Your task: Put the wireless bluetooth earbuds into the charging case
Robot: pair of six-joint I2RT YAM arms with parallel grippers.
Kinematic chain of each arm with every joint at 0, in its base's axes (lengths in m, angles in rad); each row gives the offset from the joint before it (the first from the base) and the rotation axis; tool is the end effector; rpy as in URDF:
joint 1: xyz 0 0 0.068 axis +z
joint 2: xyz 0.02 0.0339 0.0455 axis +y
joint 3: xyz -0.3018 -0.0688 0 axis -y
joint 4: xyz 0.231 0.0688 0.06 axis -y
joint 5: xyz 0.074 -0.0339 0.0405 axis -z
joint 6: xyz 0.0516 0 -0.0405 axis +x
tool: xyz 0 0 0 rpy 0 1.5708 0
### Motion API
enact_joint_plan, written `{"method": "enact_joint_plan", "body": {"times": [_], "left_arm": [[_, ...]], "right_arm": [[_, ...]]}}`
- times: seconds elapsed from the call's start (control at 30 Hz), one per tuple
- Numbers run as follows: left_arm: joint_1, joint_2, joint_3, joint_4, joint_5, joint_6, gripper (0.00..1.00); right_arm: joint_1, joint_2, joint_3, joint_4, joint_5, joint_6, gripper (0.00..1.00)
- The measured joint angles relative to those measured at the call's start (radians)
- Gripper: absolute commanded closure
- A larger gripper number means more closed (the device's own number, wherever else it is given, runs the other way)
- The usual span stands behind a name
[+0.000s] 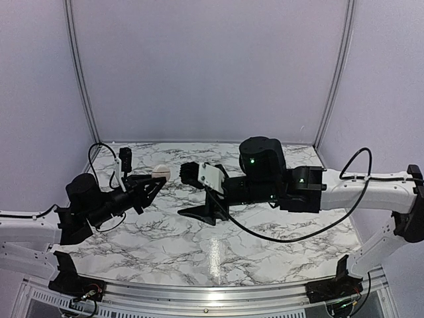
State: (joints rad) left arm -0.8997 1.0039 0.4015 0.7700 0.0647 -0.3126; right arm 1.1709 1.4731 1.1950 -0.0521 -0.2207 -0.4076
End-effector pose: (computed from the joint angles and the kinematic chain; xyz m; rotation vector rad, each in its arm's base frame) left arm 0.1255 -0.1634 0.3076 0.4845 1.4060 -1.0414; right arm 0.1246 0.3238 0.3678 -1.4956 1.2663 0.7206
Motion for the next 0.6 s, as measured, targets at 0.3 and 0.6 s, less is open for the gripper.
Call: {"method": "enact_joint_plan", "body": {"times": [0.3, 0.6], "left_arm": [[0.095, 0.143, 0.041, -0.105, -0.168, -0.146, 1.00], [0.190, 0.319, 0.045, -0.124, -0.182, -0.269, 1.00]], "right_arm": [[-0.043, -0.102, -0.082, 0.065, -0.043, 0.070, 0.21], [-0.044, -0.112, -0.114, 0.077, -0.043, 0.095, 0.21]]}}
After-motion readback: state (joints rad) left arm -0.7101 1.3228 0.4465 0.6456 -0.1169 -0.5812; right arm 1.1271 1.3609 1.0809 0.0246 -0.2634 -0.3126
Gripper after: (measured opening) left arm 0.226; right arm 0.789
